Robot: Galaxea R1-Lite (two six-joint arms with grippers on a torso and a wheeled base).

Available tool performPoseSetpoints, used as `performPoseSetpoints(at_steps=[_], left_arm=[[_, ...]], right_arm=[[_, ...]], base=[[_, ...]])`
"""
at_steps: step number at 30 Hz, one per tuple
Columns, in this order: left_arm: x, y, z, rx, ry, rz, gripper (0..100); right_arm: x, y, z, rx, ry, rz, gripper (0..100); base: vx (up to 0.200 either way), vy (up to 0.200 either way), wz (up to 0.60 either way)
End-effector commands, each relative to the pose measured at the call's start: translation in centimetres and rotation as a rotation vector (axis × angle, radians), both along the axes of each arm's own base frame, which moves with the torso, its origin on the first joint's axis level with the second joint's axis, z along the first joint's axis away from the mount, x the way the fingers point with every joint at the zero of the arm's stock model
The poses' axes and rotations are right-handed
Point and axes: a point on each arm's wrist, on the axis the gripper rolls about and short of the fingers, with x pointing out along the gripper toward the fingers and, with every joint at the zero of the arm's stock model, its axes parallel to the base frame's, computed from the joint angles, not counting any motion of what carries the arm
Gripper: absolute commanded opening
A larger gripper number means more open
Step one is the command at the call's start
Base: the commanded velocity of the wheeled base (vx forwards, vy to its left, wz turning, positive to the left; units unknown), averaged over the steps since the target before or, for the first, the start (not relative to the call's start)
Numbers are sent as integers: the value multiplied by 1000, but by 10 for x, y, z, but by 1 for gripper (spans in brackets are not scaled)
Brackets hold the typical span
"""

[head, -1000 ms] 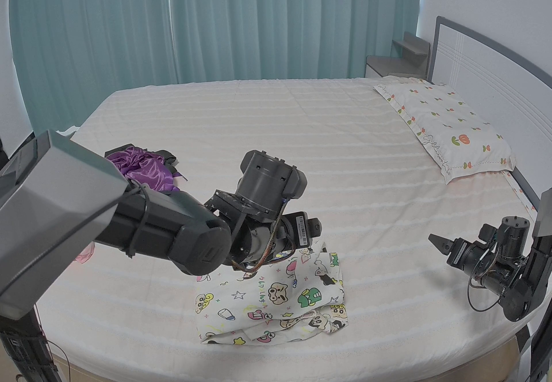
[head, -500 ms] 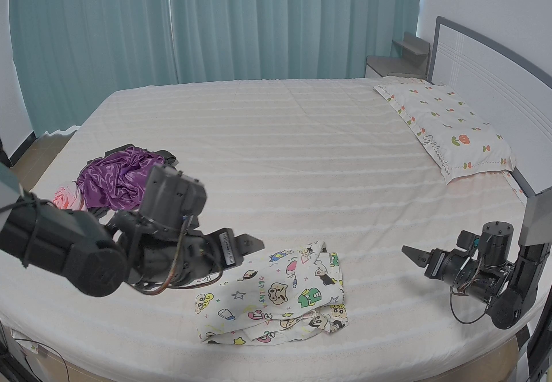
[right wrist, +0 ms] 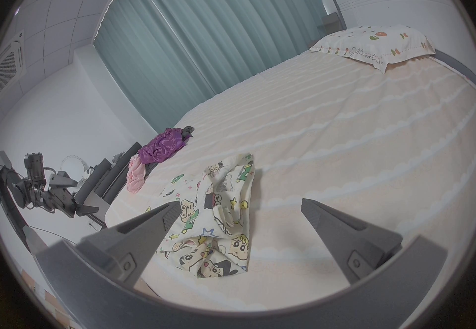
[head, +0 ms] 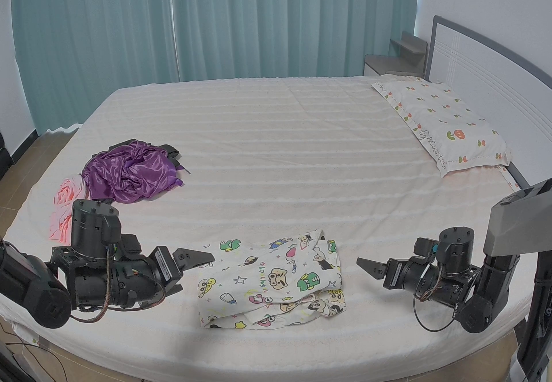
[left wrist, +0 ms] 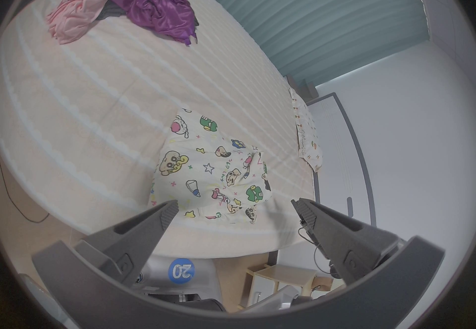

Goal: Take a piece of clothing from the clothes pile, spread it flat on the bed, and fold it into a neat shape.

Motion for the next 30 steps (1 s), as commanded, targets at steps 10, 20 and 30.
performPoseSetpoints(at_steps=[10,20,30], left_arm=[[10,30,0,-53,12,74,100],[15,41,-9,-61,52,99,100],[14,40,-26,-82,52,68,100]], right_arm=[[25,13,-10,-2,9,12,100],[31,22,-12,-10,43,50,100],[30,20,-26,-86,116,77,100]], base=[[0,200,0],[0,160,0],[0,0,0]])
